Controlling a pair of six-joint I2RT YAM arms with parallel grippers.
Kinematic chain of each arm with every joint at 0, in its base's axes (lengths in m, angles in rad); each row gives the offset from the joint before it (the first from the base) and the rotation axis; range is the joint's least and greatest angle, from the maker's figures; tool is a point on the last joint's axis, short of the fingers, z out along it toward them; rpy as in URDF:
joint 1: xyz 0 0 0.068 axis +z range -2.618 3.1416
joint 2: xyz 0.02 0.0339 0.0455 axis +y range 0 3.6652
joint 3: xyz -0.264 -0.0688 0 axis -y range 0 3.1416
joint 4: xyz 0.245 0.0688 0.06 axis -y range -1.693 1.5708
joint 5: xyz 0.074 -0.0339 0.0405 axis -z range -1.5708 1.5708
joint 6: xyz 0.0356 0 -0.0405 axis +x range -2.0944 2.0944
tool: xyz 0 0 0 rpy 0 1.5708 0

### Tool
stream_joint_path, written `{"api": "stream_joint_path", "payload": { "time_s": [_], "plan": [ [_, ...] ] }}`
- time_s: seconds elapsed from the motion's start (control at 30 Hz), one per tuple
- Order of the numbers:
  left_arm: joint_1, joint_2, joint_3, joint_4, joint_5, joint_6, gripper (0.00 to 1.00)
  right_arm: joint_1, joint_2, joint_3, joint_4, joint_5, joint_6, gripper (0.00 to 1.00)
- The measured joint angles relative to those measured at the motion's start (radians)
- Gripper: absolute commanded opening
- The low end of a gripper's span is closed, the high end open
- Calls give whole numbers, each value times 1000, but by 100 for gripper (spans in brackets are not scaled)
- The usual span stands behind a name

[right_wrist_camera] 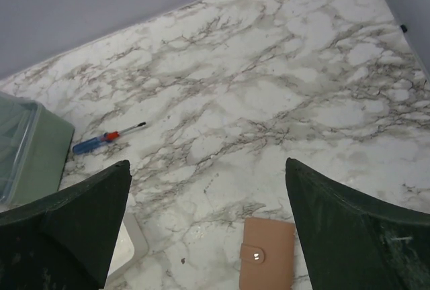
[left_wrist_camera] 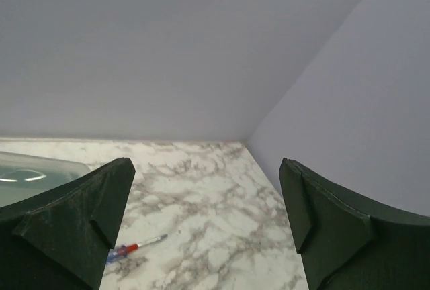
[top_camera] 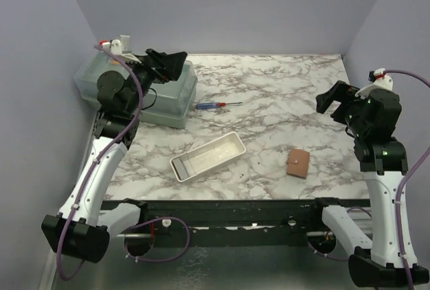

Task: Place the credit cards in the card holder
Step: Open the card holder at the center of the board.

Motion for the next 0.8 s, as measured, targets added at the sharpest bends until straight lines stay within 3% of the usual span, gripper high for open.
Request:
{"api": "stream_joint_path", "payload": {
  "time_s": [0.2, 0.33, 0.6, 0.8],
  "plan": [
    [-167, 150, 97, -101, 90, 60, 99, 0, 108, -23, -87, -3, 106, 100],
    [-263, 240, 97, -177, 138, 77, 99, 0, 199, -127, -129, -48, 192, 100],
    [-337, 393, 97, -237, 247, 60, 99, -11, 111, -386, -115, -86, 332, 93],
    [-420, 507, 98, -244, 303, 37, 99, -81, 154, -486, -39, -150, 413, 92]
  ]
}}
